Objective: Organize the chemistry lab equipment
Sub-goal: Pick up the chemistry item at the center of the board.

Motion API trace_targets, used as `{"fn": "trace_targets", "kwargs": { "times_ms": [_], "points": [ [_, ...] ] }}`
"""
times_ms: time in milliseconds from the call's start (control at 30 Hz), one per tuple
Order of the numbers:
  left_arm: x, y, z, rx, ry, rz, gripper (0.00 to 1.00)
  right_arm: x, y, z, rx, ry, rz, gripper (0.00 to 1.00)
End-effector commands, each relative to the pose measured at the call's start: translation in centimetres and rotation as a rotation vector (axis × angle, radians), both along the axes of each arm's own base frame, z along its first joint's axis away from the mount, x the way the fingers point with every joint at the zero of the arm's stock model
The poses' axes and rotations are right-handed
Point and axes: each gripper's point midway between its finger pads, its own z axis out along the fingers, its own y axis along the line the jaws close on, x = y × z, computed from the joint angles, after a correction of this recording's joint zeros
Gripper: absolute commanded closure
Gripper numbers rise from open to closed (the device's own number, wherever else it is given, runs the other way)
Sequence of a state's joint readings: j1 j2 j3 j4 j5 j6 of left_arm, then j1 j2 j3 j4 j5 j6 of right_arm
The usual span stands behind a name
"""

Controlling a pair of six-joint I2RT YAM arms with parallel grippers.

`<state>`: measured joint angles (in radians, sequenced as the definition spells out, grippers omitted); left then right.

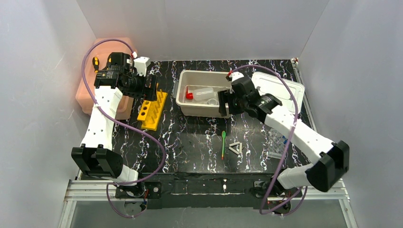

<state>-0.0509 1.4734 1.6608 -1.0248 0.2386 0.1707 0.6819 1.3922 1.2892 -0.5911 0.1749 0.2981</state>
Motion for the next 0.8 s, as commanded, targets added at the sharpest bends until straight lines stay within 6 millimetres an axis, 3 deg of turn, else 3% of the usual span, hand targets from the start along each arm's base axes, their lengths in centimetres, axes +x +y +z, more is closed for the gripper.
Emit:
{"fn": "trace_targets", "kwargs": {
  "times_ms": [0, 400, 533, 767],
  "points": [
    [-0.8, -0.5, 0.7, -0.032, -0.013, -0.018, 0.01, -3.4, -1.5, -0.7, 0.012, 0.039, -0.049, 0.17],
    [-1.0, -0.7, -0.3, -0.038, 0.021, -0.034, 0.01, -10.6, -6.6, -11.1, -0.077, 0.315, -0.188, 0.36],
    [-1.1, -0.8, -0.8, -0.044, 0.037, -0.034, 0.01, -11.6, -7.4, -13.4, -0.089, 0.347, -0.211, 0.38],
    [-1.1, -0.9, -1.0, -0.052, 0.047, -0.037, 0.01, -11.9, -7.1, -15.6, -0.076, 0.372, -0.219, 0.44]
  ]
}}
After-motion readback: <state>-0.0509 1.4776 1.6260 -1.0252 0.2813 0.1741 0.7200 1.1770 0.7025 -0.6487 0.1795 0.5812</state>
